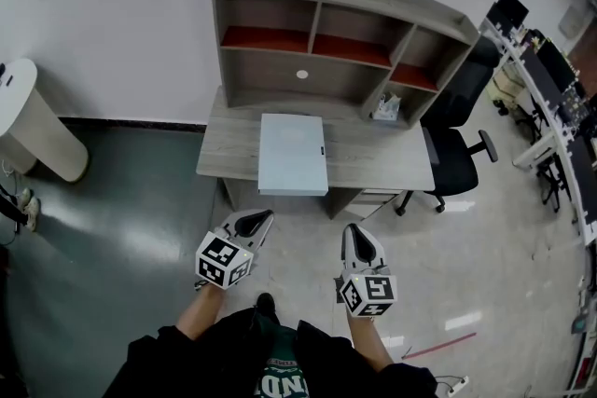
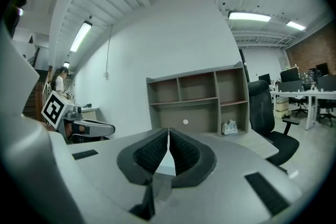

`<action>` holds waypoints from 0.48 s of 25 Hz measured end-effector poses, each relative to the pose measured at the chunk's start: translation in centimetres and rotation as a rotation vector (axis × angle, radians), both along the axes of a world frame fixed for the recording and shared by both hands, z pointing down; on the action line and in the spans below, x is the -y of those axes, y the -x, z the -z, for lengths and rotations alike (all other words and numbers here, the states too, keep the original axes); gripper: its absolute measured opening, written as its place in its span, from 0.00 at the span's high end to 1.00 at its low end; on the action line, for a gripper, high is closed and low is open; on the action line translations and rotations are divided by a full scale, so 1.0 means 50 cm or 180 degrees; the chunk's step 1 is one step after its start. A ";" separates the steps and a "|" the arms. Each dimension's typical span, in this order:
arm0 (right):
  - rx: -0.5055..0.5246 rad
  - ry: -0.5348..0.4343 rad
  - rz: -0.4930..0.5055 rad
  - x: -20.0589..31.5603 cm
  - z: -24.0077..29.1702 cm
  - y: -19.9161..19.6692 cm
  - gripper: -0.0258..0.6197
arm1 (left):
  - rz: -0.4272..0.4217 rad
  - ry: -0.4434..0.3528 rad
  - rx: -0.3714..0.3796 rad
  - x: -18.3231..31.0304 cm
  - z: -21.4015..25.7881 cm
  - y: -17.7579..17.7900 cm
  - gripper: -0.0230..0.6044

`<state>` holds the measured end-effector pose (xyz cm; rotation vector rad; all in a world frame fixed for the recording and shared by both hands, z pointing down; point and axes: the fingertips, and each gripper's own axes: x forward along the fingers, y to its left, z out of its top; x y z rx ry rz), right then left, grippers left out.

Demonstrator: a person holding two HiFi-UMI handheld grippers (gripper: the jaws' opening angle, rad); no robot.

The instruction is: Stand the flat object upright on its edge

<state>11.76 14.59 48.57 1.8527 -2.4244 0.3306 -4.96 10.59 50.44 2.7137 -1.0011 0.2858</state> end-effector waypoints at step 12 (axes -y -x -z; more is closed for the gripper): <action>0.0079 0.0133 -0.0026 0.097 -0.037 0.008 0.91 | -0.0014 0.0118 -0.0028 0.112 -0.032 0.014 0.94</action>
